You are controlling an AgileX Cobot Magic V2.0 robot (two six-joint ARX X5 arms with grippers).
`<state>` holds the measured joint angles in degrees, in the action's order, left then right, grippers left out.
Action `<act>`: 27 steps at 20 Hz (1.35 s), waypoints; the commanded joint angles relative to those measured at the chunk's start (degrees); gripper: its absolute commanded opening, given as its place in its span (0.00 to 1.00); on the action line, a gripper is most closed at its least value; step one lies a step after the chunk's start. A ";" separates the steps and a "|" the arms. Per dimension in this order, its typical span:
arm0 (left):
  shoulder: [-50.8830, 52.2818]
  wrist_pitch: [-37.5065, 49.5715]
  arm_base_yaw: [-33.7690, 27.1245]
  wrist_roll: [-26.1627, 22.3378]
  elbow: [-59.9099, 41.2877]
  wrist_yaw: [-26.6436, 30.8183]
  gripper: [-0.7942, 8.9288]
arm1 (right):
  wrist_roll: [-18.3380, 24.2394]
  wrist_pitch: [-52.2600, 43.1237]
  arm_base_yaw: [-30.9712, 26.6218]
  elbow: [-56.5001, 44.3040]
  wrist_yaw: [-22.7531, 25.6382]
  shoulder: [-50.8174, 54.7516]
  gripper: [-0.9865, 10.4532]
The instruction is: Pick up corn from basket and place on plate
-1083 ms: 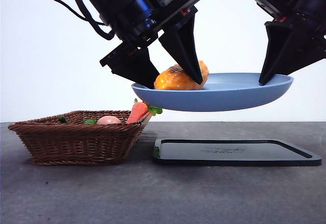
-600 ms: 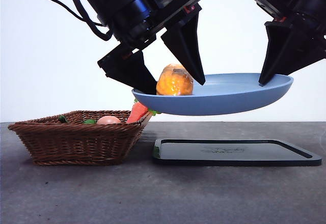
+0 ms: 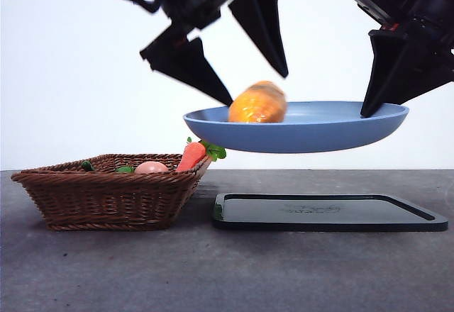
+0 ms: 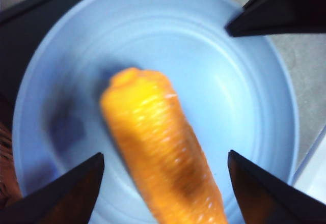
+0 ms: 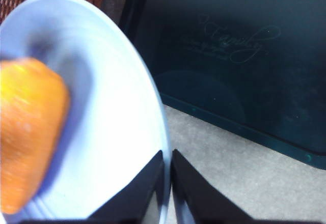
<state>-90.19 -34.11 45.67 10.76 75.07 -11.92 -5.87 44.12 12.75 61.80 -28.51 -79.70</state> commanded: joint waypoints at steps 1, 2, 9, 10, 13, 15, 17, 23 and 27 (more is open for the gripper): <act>-0.02 -1.53 0.63 -2.12 2.75 0.11 0.49 | -0.57 -0.59 0.17 1.25 -0.59 -0.81 0.09; -0.02 -2.43 0.59 -2.47 3.54 0.13 0.49 | -0.57 -0.61 0.17 1.25 -0.57 -0.81 0.09; -0.02 -7.32 0.15 -3.89 8.13 0.13 0.49 | -0.59 -1.51 -0.15 1.27 -0.37 -0.83 0.09; 0.00 -8.28 0.07 -4.07 8.94 0.13 0.49 | -0.59 -1.79 -0.33 1.27 -0.35 -0.87 0.09; 0.44 -10.56 0.04 -4.33 11.15 0.13 0.49 | -0.59 -3.37 -1.86 1.27 -0.35 -1.31 0.09; 1.49 -11.58 0.04 -4.33 11.89 0.13 0.49 | -0.83 -5.31 -3.43 1.31 -0.39 -2.08 0.09; 3.10 -11.34 0.04 -4.28 11.91 0.13 0.49 | -1.01 -7.26 -5.33 1.31 -0.48 -3.45 0.09; 8.00 -11.34 0.04 -4.04 11.98 0.11 0.49 | -2.19 -13.31 -10.19 1.36 -1.27 -11.30 0.09; 10.10 -11.41 0.04 -3.63 11.98 0.13 0.48 | -5.20 -19.45 -12.04 1.68 -3.06 -17.92 0.09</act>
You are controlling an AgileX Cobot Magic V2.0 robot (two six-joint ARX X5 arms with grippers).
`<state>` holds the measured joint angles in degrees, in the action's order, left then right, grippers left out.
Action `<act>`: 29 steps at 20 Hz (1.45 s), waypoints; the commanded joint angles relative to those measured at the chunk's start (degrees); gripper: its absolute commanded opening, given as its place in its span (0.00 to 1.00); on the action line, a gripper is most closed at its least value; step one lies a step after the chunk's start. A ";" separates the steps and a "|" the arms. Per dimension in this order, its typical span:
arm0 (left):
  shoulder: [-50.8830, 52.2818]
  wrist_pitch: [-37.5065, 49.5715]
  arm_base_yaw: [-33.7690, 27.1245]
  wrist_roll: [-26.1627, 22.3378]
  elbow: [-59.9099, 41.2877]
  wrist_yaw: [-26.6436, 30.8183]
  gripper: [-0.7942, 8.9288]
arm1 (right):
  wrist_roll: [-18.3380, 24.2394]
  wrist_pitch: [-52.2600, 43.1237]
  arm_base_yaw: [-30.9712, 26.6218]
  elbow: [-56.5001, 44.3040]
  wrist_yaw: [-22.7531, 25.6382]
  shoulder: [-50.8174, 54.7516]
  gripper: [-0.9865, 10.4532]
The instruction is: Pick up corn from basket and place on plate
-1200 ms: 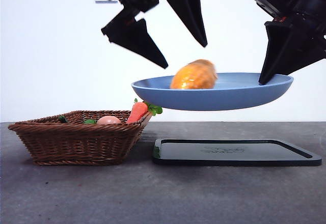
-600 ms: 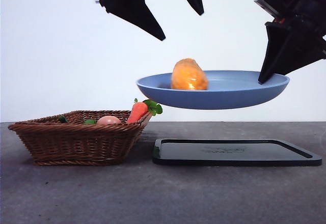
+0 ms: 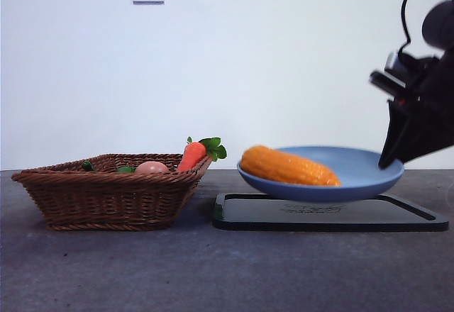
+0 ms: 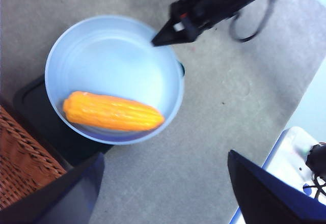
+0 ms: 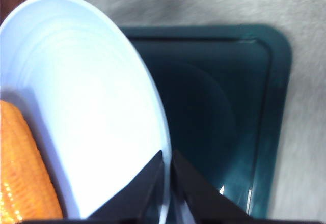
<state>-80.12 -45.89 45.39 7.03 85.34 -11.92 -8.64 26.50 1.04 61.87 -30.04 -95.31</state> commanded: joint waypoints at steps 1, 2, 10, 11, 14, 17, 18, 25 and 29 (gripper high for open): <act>0.22 0.39 0.33 0.13 1.70 0.13 0.48 | -3.15 -3.02 -0.63 1.75 -2.27 -3.67 0.09; 0.33 0.39 0.33 0.15 1.70 0.13 0.48 | -3.48 -4.09 -0.83 1.81 -2.34 -5.05 0.09; 0.35 0.22 0.33 0.11 1.70 0.13 0.48 | -3.74 -6.32 -1.22 1.86 -2.12 -9.38 0.09; 0.35 0.17 0.33 0.09 1.70 0.13 0.48 | -3.76 -5.75 -1.18 1.86 -2.10 -9.35 0.09; 0.35 -0.17 0.33 0.07 1.70 0.13 0.48 | -3.76 -5.03 -1.18 1.86 -2.19 -9.35 0.21; 0.35 -0.92 0.33 -0.15 1.70 0.15 0.48 | -3.80 -4.79 -1.25 1.86 -5.53 -9.03 0.32; 0.35 -1.03 0.33 -0.15 1.70 0.17 0.48 | -3.78 -4.11 -1.33 1.86 -5.73 -8.59 0.32; 0.35 -1.27 0.20 -0.61 1.70 0.17 0.48 | 1.81 8.24 -3.82 1.86 -2.69 1.27 0.32; 0.35 -1.40 -0.07 -0.63 1.70 0.17 0.48 | 5.97 18.69 -3.93 1.86 -2.99 12.90 0.32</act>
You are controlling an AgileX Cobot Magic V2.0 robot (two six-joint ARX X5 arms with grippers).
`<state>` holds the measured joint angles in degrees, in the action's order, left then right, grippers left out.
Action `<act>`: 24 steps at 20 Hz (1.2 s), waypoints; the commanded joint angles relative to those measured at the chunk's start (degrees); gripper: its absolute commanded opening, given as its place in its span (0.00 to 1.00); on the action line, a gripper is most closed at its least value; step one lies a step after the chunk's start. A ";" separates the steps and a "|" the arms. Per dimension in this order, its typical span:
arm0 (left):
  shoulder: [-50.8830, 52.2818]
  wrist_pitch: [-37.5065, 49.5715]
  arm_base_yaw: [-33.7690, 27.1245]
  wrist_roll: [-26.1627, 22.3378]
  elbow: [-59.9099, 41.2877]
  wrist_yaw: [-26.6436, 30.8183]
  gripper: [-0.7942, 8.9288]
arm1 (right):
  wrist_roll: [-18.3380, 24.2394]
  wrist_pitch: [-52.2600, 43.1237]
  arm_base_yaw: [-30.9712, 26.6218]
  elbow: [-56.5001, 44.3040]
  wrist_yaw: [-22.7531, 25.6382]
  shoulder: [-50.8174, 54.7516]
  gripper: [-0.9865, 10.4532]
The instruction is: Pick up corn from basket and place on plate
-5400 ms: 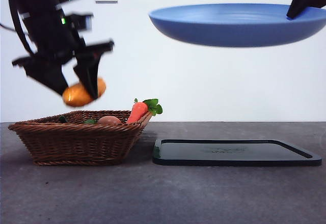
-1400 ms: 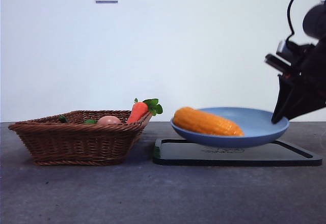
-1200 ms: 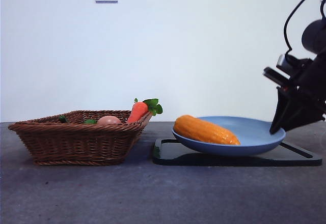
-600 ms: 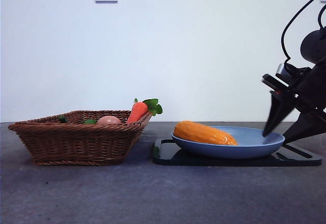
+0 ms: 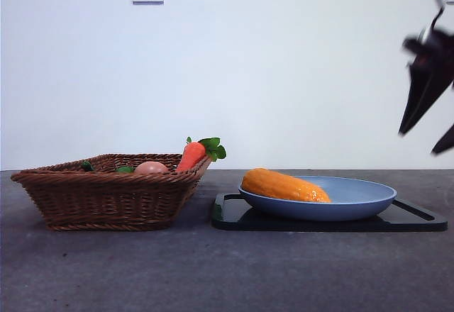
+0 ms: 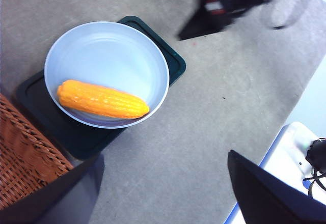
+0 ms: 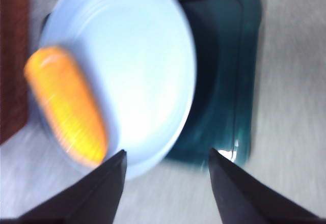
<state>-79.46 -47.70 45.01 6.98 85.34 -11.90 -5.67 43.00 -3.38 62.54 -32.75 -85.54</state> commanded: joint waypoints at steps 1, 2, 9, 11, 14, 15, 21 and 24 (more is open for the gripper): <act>-0.31 0.35 0.31 -0.76 1.70 0.15 0.48 | 2.95 3.69 0.94 1.18 -0.28 6.32 0.32; -0.31 0.33 0.31 -1.11 1.70 0.15 0.48 | 2.84 5.09 1.64 1.18 -0.37 9.55 0.32; -0.31 -2.12 0.31 -2.05 1.70 0.15 0.45 | 3.61 19.37 10.12 1.18 -0.17 28.20 0.28; -0.31 -2.71 0.31 -2.38 1.70 0.15 0.35 | 3.69 21.55 12.26 1.18 -0.15 31.56 0.23; -0.31 -4.24 0.31 -4.52 1.70 0.15 0.14 | 6.49 23.89 14.32 1.16 0.04 34.77 0.10; -0.31 -4.70 0.31 -4.76 1.70 0.15 0.08 | 7.72 24.41 14.69 1.16 0.04 35.43 0.09; -0.31 -5.01 0.33 -4.98 1.70 0.13 0.09 | 7.89 24.33 15.26 1.16 -0.13 35.82 0.09; -0.31 -4.39 0.33 -4.98 1.70 0.13 0.09 | 7.96 23.41 15.23 1.16 -0.11 35.85 0.09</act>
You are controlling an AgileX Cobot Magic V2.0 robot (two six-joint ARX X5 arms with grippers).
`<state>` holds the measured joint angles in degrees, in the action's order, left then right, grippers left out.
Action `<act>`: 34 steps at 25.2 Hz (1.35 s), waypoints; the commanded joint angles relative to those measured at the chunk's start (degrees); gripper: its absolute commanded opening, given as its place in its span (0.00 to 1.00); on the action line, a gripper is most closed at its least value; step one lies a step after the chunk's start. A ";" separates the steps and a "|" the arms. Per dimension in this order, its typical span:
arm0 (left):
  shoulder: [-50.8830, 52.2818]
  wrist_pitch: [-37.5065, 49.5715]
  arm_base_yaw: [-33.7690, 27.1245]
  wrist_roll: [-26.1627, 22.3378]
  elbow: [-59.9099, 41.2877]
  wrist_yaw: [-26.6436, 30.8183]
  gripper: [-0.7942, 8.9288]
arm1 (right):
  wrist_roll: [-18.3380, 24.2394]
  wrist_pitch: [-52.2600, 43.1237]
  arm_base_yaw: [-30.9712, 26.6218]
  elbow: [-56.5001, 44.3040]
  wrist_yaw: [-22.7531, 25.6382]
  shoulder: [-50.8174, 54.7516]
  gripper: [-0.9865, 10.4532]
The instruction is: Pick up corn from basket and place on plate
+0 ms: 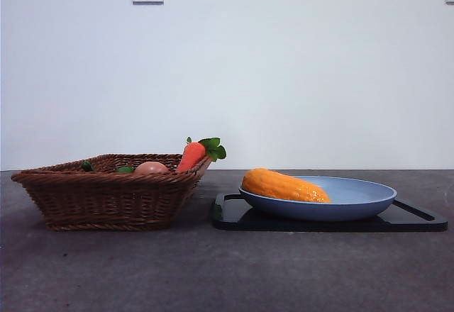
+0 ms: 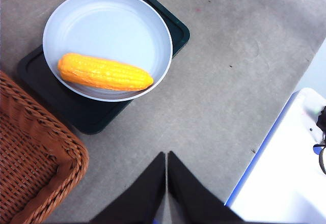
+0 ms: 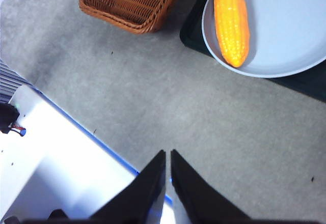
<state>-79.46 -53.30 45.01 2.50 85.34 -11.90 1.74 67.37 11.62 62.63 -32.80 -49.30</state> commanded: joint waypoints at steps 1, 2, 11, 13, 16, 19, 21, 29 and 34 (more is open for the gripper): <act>-0.31 1.73 0.33 -0.39 1.70 0.13 0.09 | 0.55 -1.40 0.24 1.07 -0.02 -0.39 0.09; -0.31 2.36 0.33 -0.33 1.70 0.13 0.09 | 0.55 -1.75 0.24 1.07 -0.04 -0.39 0.09; -0.31 9.11 0.33 -0.33 1.70 0.13 0.09 | 0.55 -1.77 0.24 1.07 -0.04 -0.39 0.09; -0.31 10.93 0.33 -0.33 1.70 0.13 0.09 | 0.55 -1.77 0.24 1.07 -0.04 -0.39 0.09; -0.28 13.33 0.22 -0.81 1.73 0.13 0.09 | 0.55 -1.77 0.24 1.07 -0.04 -0.39 0.09; 0.48 16.15 -1.62 -7.76 1.70 0.15 0.09 | 0.55 -1.77 0.24 1.07 -0.02 -0.39 0.09; 1.53 18.99 -3.96 -8.52 1.68 0.15 0.09 | 0.55 -1.77 0.24 1.07 -0.04 -0.39 0.09; 12.55 28.72 -18.60 -8.48 -3.98 0.11 0.09 | 0.55 -1.77 0.24 1.07 -0.02 -0.39 0.09; 23.45 33.27 -30.08 -8.37 -13.73 0.13 0.09 | 0.55 -1.77 0.24 1.07 -0.04 -0.39 0.09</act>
<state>-57.08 -20.67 16.27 -5.21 72.62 -11.84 1.74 65.98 11.62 62.63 -32.80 -49.30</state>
